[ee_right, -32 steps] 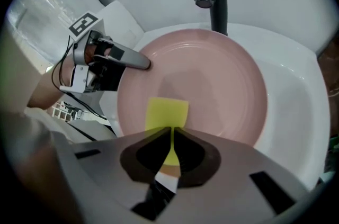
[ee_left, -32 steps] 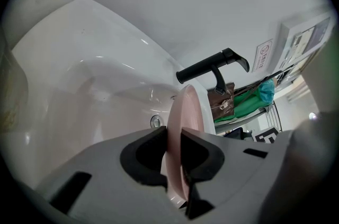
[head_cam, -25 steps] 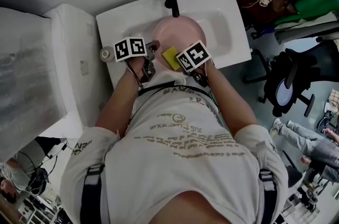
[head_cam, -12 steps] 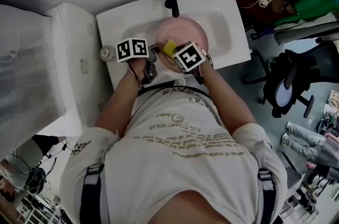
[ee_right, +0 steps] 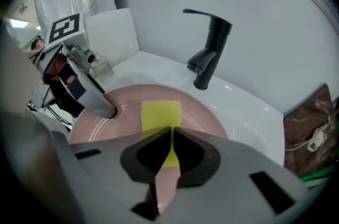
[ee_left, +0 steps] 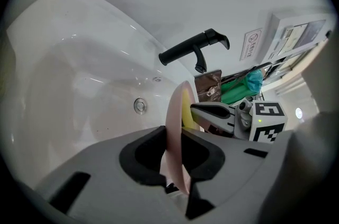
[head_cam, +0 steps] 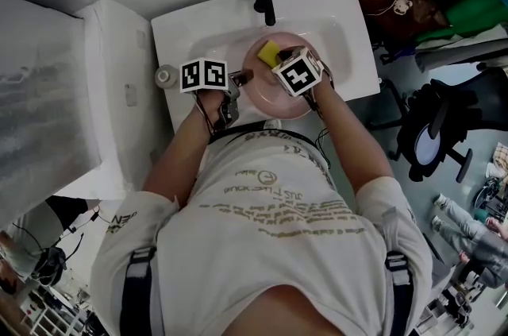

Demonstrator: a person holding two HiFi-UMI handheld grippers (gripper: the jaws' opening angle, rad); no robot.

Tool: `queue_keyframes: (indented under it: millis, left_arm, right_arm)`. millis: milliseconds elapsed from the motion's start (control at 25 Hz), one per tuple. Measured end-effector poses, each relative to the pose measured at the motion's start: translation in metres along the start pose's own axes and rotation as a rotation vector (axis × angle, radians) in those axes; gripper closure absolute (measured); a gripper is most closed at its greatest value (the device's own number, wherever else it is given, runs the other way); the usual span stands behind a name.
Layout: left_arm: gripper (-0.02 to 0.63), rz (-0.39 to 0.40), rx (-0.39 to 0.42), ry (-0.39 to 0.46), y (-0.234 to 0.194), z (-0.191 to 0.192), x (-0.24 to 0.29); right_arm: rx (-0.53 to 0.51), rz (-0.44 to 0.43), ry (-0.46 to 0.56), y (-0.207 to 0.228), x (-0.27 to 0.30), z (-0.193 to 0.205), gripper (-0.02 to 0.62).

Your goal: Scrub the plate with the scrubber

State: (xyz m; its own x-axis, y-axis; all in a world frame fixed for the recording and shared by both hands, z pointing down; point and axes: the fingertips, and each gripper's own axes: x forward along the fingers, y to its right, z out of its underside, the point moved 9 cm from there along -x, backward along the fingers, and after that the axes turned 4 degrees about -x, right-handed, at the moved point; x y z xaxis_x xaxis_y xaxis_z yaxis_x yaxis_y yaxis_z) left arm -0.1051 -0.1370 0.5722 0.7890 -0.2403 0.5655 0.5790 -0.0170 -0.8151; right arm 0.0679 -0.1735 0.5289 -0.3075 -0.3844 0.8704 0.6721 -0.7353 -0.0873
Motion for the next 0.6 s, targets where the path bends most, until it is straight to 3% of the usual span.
queue_keyframes:
  millis: [120,320,600]
  left_arm:
    - [0.551,0.018,-0.004,-0.003,0.001,0.001,-0.001]
    - [0.548,0.016,-0.006,0.001,-0.002,-0.001,-0.004]
    - [0.548,0.012,-0.026,0.015,-0.01,-0.003,-0.003]
  right_arm:
    - [-0.022,0.027,0.007,0.006,-0.001,0.001,0.558]
    - [0.044,0.038,0.012,0.008,-0.001,0.013,0.558]
    - [0.01,-0.006,-0.007,-0.013,-0.004,0.023,0.558]
